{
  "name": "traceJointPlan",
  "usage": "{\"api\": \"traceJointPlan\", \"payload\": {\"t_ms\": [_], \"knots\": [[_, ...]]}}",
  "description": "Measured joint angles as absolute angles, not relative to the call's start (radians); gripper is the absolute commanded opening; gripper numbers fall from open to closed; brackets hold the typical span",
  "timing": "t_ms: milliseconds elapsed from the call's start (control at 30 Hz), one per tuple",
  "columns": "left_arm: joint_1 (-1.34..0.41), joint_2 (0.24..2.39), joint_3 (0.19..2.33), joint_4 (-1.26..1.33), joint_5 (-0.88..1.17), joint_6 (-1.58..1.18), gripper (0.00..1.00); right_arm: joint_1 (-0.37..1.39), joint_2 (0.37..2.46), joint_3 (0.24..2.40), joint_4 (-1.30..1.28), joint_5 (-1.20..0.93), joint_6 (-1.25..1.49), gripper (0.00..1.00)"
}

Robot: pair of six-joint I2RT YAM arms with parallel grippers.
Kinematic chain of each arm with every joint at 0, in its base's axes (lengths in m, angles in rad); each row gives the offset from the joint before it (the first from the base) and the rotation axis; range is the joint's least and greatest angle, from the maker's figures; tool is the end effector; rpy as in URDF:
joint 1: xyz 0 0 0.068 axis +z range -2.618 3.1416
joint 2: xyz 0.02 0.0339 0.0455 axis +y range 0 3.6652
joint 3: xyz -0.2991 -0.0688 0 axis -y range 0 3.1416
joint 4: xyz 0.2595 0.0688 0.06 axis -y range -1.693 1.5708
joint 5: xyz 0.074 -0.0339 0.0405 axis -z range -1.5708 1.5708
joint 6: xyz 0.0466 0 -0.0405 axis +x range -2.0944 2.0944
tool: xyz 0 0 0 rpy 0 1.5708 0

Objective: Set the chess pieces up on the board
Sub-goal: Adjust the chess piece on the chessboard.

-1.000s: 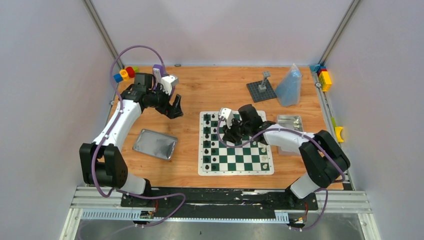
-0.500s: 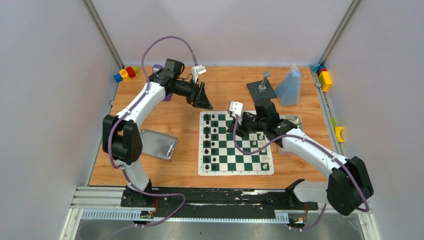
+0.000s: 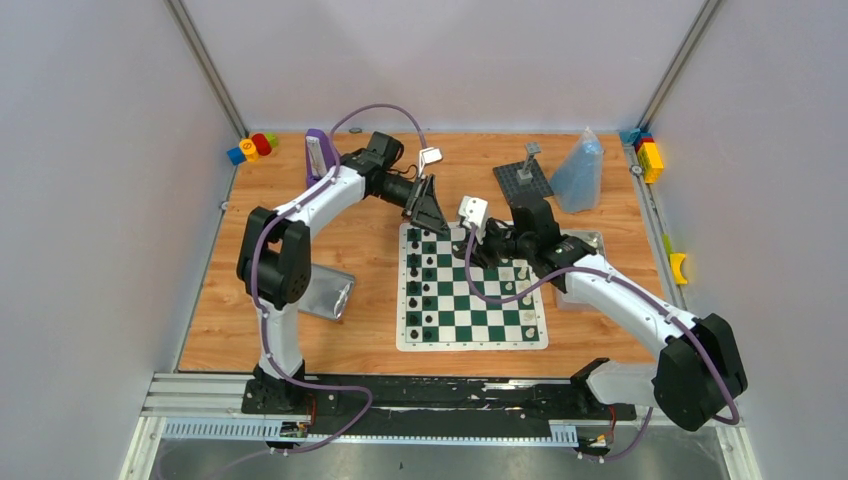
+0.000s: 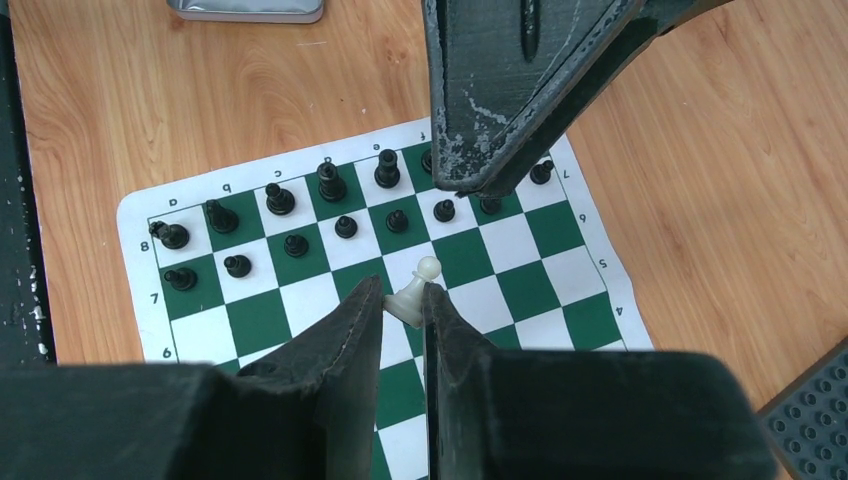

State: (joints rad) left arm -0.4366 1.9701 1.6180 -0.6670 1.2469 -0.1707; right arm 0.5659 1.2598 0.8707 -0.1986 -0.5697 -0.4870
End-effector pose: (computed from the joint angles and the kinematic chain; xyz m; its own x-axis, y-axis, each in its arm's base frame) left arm 0.3865 -0.2291 0.2802 -0.8599 0.3416 -0.3794 0.4453 0.1383 -0.8847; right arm 0.2276 0.1743 0.2925 -0.0250 -0.4827 -0.8754 -0.9529 0.2763 -0.1252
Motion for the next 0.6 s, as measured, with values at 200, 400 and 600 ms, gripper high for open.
{"api": "traceJointPlan", "payload": {"t_ms": [200,400,600], "knots": [[-0.446,1.990,1.618,-0.659,1.277,-0.185,0.56,0.566,1.256,0.871,-0.199,-0.566,-0.473,0.01],[-0.463,2.004,1.618,-0.649,1.285,-0.196,0.55,0.566,1.256,0.873,-0.199,-0.567,-0.464,0.00],[-0.484,2.018,1.618,-0.642,1.301,-0.206,0.51,0.566,1.256,0.875,-0.198,-0.566,-0.458,0.01]]}}
